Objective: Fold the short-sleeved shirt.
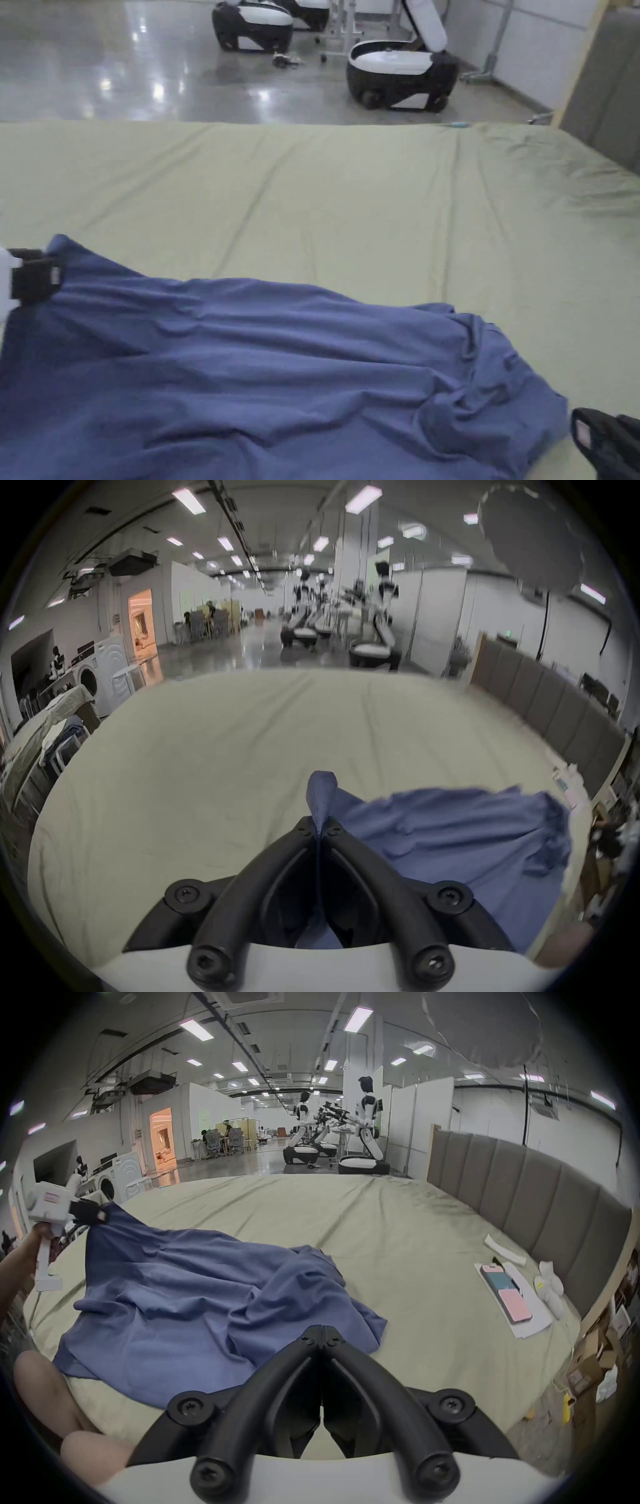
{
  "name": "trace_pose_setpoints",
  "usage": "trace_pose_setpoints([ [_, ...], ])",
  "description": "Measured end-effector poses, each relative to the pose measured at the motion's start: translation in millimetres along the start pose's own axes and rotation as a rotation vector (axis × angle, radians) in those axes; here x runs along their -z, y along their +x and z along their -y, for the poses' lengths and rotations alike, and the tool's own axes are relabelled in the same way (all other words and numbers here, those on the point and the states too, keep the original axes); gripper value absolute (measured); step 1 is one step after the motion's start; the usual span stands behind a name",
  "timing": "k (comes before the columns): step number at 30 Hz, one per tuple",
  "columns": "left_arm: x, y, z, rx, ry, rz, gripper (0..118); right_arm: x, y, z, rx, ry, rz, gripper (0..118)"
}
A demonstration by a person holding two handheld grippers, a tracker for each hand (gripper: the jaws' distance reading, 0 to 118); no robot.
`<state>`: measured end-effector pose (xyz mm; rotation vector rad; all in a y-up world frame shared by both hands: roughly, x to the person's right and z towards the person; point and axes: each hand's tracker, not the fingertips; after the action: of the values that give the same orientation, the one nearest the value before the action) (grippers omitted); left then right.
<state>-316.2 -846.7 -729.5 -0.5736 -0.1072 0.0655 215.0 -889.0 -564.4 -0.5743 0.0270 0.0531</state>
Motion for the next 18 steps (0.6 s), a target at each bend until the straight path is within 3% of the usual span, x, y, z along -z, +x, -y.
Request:
trace_pose_setpoints([
  [1, -14, -1, -5, -0.005, 0.024, 0.009, 0, 0, 6, 4, 0.012, -0.016, -0.013, 2],
  [2, -34, 7, -9, -0.003, 0.048, 0.012, 0, 2, 11, 10, 0.018, -0.034, -0.016, 13],
  [3, -48, 7, -14, -0.004, 0.074, 0.008, 0, 4, 16, 16, 0.026, -0.053, -0.012, 47],
  [4, -58, 5, -17, -0.006, 0.070, 0.017, 0, 7, 19, 21, 0.029, -0.075, -0.002, 89],
  [5, -67, 4, -20, -0.012, 0.082, 0.017, 0, 15, 23, 25, 0.024, -0.116, 0.001, 116],
  [7, -63, -22, -23, -0.014, 0.102, -0.003, 0, 30, 30, 24, -0.012, -0.071, 0.002, 116],
  [10, -67, -31, -24, -0.019, 0.102, -0.034, 0, 51, 28, 5, 0.027, -0.129, 0.013, 116],
  [13, -67, -36, -19, -0.049, 0.089, -0.038, 0, 88, 43, 8, 0.086, -0.163, -0.037, 111],
  [14, -64, -35, -17, -0.047, 0.082, -0.041, 0, 98, 41, 5, 0.083, -0.178, -0.052, 103],
  [17, -59, -34, -9, -0.018, 0.060, -0.049, 0, 122, 35, 5, 0.049, -0.224, -0.236, 74],
  [18, -59, -34, -7, -0.015, 0.057, -0.048, 0, 129, 32, 3, 0.050, -0.282, -0.349, 26],
])
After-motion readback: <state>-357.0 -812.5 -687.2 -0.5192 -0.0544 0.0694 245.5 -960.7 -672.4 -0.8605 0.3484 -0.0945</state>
